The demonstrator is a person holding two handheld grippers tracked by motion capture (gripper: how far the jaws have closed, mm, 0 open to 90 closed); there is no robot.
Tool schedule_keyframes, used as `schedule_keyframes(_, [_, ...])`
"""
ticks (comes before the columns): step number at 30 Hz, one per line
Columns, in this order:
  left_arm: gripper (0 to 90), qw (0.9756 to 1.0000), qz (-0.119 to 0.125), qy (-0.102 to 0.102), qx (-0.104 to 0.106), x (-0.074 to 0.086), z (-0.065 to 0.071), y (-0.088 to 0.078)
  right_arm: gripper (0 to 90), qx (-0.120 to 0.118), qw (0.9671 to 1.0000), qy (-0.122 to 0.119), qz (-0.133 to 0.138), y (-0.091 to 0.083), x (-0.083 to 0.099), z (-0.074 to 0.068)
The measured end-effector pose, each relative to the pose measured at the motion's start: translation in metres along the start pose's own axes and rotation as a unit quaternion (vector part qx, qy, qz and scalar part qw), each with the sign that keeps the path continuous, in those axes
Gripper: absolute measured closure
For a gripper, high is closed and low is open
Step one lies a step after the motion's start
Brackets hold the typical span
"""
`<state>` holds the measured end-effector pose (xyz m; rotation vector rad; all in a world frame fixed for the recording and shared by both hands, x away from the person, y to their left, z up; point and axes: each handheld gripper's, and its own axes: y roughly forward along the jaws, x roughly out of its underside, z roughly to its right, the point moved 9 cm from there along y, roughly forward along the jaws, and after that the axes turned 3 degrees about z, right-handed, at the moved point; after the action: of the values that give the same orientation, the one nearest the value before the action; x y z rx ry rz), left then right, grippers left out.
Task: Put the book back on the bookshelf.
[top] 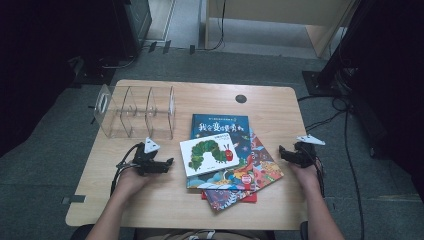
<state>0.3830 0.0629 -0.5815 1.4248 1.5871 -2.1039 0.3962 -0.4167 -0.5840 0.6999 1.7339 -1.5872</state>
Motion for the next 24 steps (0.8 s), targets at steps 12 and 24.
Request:
schedule_keyframes(12, [16.2,0.9995,-0.002,-0.021,-0.023,-0.0016,-0.0009,0.0014,26.6,-0.002,1.0000,0.002,0.003,-0.0007,-0.0003,0.0006])
schedule_keyframes(24, [16.2,0.9999,-0.004,-0.008,-0.010,-0.0010,-0.0019,0.0005,28.1,-0.008,1.0000,-0.002,-0.002,-0.0020,0.0000,0.0007])
